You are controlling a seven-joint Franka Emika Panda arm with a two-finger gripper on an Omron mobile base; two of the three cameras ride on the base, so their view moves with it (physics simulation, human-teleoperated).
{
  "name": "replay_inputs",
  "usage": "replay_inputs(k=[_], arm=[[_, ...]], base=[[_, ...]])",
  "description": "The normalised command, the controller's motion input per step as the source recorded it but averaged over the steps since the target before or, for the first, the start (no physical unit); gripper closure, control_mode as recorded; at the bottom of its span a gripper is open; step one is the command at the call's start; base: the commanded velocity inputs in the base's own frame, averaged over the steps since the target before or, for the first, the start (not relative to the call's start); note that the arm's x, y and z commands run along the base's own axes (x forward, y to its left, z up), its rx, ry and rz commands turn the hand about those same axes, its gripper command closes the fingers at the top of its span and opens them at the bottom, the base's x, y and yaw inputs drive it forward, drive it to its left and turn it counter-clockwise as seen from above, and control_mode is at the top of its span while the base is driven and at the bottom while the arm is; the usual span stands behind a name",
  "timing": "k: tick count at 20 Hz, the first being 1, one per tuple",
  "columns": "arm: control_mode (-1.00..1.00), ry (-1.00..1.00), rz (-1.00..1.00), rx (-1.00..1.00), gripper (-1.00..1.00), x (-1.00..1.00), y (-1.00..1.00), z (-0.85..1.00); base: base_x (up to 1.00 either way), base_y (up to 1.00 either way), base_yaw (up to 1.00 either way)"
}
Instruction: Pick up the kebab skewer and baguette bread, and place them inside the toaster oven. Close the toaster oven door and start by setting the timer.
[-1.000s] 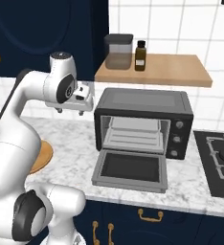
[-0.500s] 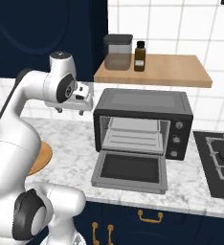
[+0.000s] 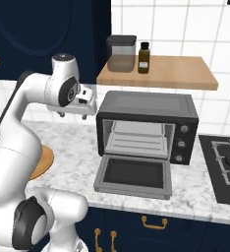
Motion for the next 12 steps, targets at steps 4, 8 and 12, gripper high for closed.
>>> replay_inputs(k=[4,8,12], arm=[[-1.00,-0.13,0.00,0.04,-1.00,-0.66,-0.93,-0.32],[-1.00,-0.20,0.00,0.04,-1.00,-0.17,-1.00,-0.36],[-1.00,-0.28,0.00,0.01,-1.00,0.13,-0.74,-0.33]], base=[[0.00,0.00,0.00],[0.00,0.00,0.00],[0.00,0.00,0.00]])
